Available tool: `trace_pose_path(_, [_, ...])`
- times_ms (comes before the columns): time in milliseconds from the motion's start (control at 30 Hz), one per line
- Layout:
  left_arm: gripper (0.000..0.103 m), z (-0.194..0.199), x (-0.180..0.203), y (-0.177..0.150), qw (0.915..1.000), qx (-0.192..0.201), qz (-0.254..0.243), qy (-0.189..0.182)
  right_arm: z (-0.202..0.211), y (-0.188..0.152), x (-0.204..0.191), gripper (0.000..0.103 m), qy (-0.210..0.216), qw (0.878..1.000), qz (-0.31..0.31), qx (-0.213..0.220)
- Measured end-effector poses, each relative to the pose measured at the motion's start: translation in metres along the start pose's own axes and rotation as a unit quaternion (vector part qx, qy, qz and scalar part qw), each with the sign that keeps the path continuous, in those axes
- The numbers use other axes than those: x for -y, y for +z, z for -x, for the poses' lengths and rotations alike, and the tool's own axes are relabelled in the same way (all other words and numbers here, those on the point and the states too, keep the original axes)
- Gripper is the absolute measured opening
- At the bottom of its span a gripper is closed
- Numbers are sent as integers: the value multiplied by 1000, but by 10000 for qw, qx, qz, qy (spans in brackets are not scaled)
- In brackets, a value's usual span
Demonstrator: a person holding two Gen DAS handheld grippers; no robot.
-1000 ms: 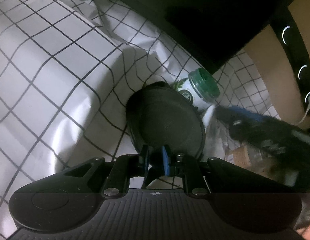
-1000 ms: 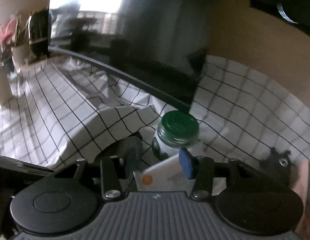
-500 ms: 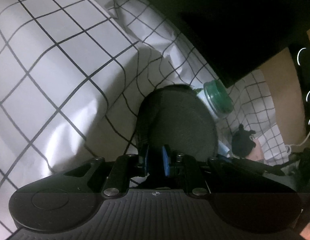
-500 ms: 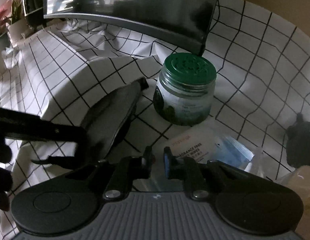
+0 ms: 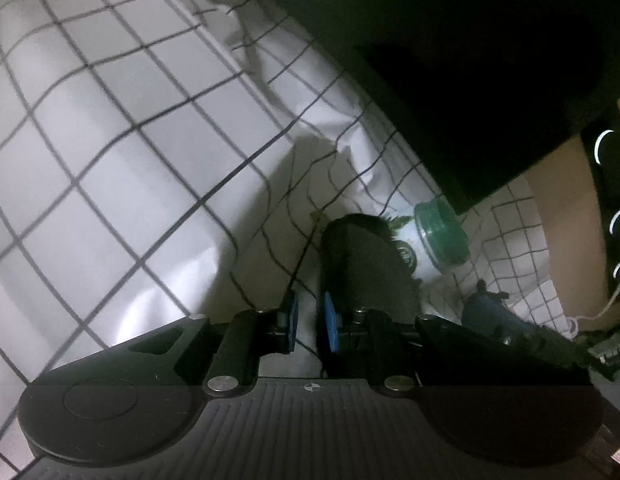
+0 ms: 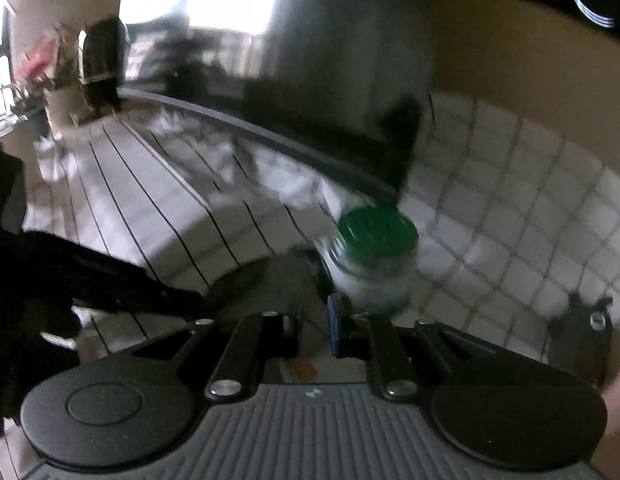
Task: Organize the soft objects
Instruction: 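Close the left gripper on the edge of the black round pad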
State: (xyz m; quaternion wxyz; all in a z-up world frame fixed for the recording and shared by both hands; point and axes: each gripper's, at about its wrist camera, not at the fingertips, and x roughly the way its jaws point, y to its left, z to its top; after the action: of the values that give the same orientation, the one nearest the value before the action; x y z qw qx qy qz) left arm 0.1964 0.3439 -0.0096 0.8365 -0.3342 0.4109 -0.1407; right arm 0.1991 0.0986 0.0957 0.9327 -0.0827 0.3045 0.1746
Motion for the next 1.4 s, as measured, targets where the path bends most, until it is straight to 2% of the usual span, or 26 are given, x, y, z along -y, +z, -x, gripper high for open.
trace_pose_path(67, [16, 3, 4, 2, 9998, 8, -189, -17, -2, 3, -9, 12, 43, 9998, 150, 97])
trace_pose_path(167, [16, 3, 10, 5, 9993, 44, -377, 23, -31, 2, -16, 12, -173, 9984, 304, -443])
trace_pose_path(233, [17, 1, 13, 6, 9991, 73, -414, 53, -52, -4, -7, 12, -259, 9957, 82, -881])
trace_pose_path(267, [20, 1, 14, 6, 9990, 101, -431, 44, -58, -8, -2, 12, -231, 9941, -51, -1054])
trace_pose_path(367, [30, -2, 15, 8, 9990, 125, -415, 72, -60, -14, 7, 12, -81, 9946, -187, -1021])
trace_pose_path(433, [32, -2, 14, 9, 9992, 123, -384, 47, -61, -14, 6, 12, -97, 9948, -77, -1008])
trace_pose_path(567, [32, -1, 20, 9, 9984, -20, -528, -214, -61, -21, -3, 12, -135, 9949, 68, -1001])
trace_pose_path(700, [32, -17, 37, 1, 9938, -381, -1037, -95, -60, -23, -8, 13, -164, 9952, 190, -945])
trace_pose_path(800, [32, -35, 43, -4, 9908, -554, -1217, 193, -59, -25, -7, 13, -148, 9954, 212, -918])
trace_pose_path(900, [32, -53, 42, -4, 9894, -631, -1244, 414, -57, -27, -8, 13, -146, 9958, 253, -872])
trace_pose_path(1033, [30, -67, 45, 0, 9903, -721, -1128, 365, -55, -29, -8, 13, -126, 9961, 280, -832])
trace_pose_path(1300, [26, -66, 52, 1, 9867, -855, -1268, 548, -53, -32, -7, 14, -80, 9966, 170, -802])
trace_pose_path(1400, [25, -58, 51, -3, 9881, -804, -1231, 446, -49, -30, -4, 14, -37, 9962, 11, -870])
